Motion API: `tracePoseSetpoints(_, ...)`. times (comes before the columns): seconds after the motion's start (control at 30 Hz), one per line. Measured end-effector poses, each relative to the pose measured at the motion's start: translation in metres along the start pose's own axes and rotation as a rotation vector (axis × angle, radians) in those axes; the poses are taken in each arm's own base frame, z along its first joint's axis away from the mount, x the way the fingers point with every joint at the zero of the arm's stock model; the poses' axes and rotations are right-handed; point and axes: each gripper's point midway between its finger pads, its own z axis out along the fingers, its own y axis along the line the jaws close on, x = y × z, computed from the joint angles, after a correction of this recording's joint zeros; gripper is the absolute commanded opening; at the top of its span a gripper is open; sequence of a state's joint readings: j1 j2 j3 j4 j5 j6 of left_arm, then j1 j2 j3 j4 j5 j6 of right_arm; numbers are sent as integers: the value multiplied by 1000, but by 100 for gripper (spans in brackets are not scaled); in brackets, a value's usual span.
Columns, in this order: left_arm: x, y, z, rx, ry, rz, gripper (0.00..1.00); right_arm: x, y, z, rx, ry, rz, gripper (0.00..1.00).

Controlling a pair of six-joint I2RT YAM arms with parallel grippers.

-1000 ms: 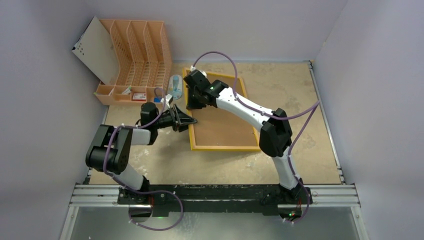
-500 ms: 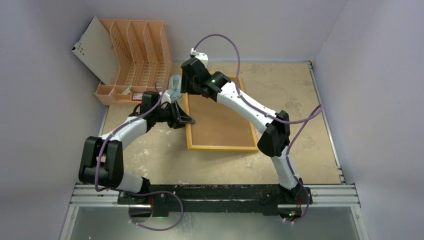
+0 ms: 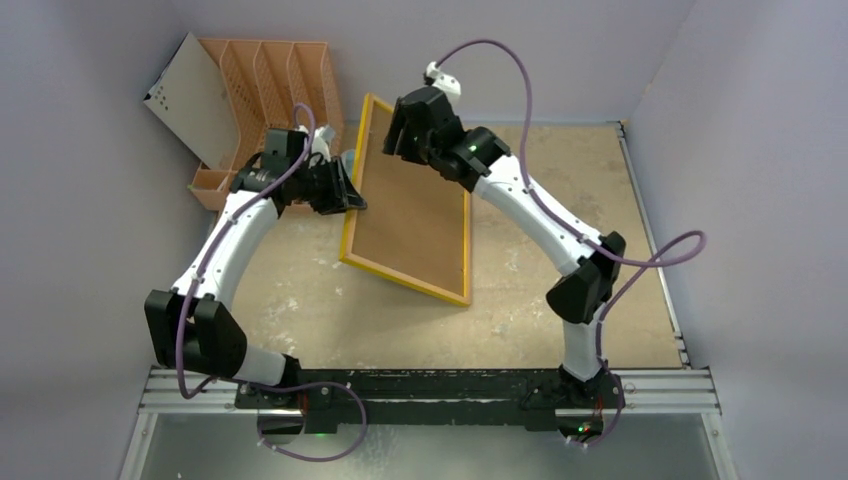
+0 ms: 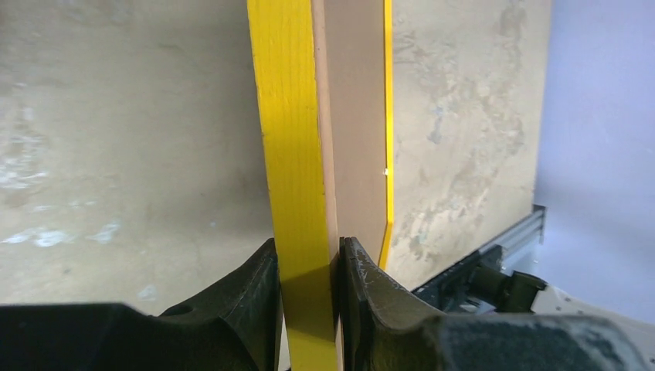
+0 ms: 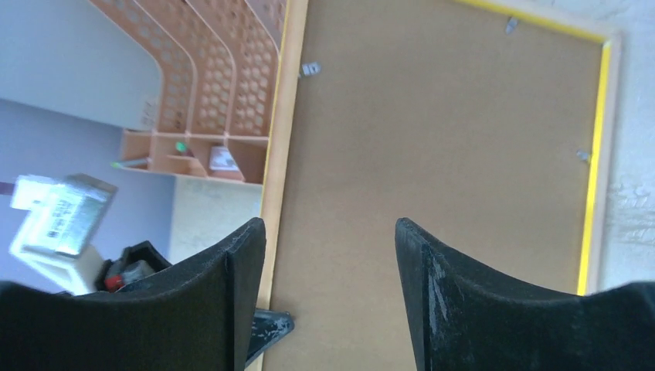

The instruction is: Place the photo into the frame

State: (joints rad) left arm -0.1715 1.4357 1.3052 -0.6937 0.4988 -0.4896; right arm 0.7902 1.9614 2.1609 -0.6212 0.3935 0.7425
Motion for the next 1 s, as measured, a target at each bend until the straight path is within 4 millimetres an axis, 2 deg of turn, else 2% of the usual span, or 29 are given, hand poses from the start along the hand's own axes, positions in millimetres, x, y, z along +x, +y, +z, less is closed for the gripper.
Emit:
tracePoseSetpoints(0.13,-14,2,-16,-77,-32,69,0,-32,5,-24,-56,-53,66,64)
tracePoseSetpoints(0.2,-23,-3,-26,-101,-56,108,0,-40,9,-30,-85,-60,84,63)
tracePoseSetpoints(0.37,-49,-29,-46,-124,-144,251,0,-41,16,-27,-121,-36,102,65)
tracePoseSetpoints(0.5,-46,-50,-45,-111,-155,323,0,-31,21,-15,-134,2,98,67)
tracePoseSetpoints(0.57,-43,-60,-43,-103,-156,346,0,-25,20,-11,-131,23,96,72)
tracePoseSetpoints(0.77,-31,-82,-39,-67,-142,405,0,-20,12,-11,-106,46,95,80)
tracePoseSetpoints(1.0,-28,-89,-37,-49,-142,420,2,-24,1,-10,-72,47,93,80)
